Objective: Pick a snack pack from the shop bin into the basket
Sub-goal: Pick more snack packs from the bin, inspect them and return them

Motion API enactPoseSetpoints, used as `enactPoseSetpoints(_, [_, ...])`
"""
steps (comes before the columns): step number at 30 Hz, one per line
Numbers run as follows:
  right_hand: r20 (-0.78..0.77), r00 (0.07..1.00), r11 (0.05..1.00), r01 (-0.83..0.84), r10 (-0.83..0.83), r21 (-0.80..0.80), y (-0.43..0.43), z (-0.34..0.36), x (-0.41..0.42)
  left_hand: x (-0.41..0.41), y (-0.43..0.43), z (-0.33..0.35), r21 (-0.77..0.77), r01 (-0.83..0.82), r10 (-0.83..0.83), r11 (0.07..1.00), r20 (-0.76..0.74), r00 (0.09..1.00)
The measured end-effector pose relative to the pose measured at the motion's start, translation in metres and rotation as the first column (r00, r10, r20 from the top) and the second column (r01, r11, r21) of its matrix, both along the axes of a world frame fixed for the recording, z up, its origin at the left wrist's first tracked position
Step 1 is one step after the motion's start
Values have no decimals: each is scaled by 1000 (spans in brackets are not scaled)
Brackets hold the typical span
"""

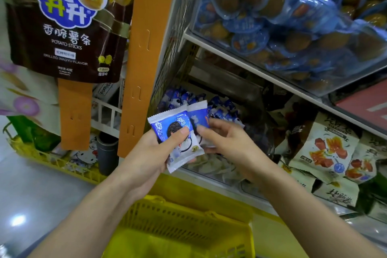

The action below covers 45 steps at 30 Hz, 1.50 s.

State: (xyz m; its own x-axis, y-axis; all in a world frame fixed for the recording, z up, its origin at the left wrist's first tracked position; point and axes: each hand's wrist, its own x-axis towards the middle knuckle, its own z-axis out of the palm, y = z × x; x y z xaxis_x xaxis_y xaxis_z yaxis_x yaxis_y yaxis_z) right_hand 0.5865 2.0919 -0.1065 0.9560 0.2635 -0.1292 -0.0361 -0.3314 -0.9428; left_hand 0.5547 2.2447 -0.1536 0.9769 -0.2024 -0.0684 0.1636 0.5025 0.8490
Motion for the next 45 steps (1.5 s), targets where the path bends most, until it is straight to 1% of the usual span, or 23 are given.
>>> enactPoseSetpoints(3, [93, 973, 978, 208, -209, 26, -8, 2, 29, 2, 1, -4, 55, -5, 7, 998, -45, 999])
enactPoseSetpoints(5, [155, 921, 934, 357, -357, 31, -15, 0, 61, 4, 2, -5, 77, -19, 23, 997, -57, 998])
enactPoseSetpoints(7, [167, 865, 879, 475, -473, 32, -19, -8, 96, 6, 2, -5, 78, -28, 33, 997, -63, 997])
enactPoseSetpoints(9, [228, 829, 835, 541, -510, -101, -19, -17, 127, 8, 3, -5, 77, -28, 33, 997, -58, 998])
enactPoseSetpoints(12, [317, 818, 779, 564, -480, -274, -16, -32, 163, 11, 3, -6, 77, -24, 28, 997, -49, 998])
enactPoseSetpoints(15, [321, 845, 720, 534, -429, -444, -17, -45, 183, 14, 2, -8, 78, -31, 35, 996, -50, 998])
enactPoseSetpoints(19, [312, 876, 658, 482, -368, -578, -24, -51, 192, 18, 1, -9, 84, -22, 25, 996, -37, 999])
enactPoseSetpoints(22, [282, 917, 588, 398, -282, -704, -29, -47, 196, 19, 1, -9, 93, -15, 19, 996, -36, 999])
enactPoseSetpoints(24, [258, 940, 561, 341, -225, -754, -28, -43, 198, 20, 2, -9, 109, -11, 15, 994, -34, 999])
enactPoseSetpoints(26, [236, 956, 572, 294, -176, -766, -26, -42, 201, 20, 2, -9, 113, -12, 16, 994, -33, 999])
enactPoseSetpoints(29, [206, 970, 637, 240, -129, -732, -24, -46, 204, 19, 3, -8, 116, -21, 25, 993, -30, 999])
enactPoseSetpoints(32, [208, 972, 671, 229, -113, -705, -23, -53, 205, 20, 4, -7, 119, -35, 39, 992, -35, 999])
enactPoseSetpoints(35, [195, 979, 634, 185, -55, -751, -22, -54, 208, 20, 3, -6, 117, -48, 53, 992, -44, 998])
enactPoseSetpoints(38, [89, 995, 517, 57, 37, -854, -20, -46, 213, 21, 2, -6, 124, -56, 63, 991, -52, 997])
enactPoseSetpoints(40, [59, 997, 472, 25, 58, -881, -18, -42, 214, 22, 1, -7, 134, -62, 70, 989, -55, 996])
enactPoseSetpoints(41, [57, 997, 474, 22, 59, -880, -18, -42, 214, 22, 1, -7, 131, -69, 78, 989, -65, 995])
enactPoseSetpoints(43, [74, 997, 516, 48, 31, -856, -19, -44, 211, 25, -1, -9, 93, -81, 91, 992, -109, 990])
enactPoseSetpoints(45, [149, 989, 550, 134, -18, -824, -18, -48, 205, 26, -2, -9, 65, -99, 107, 993, -147, 983])
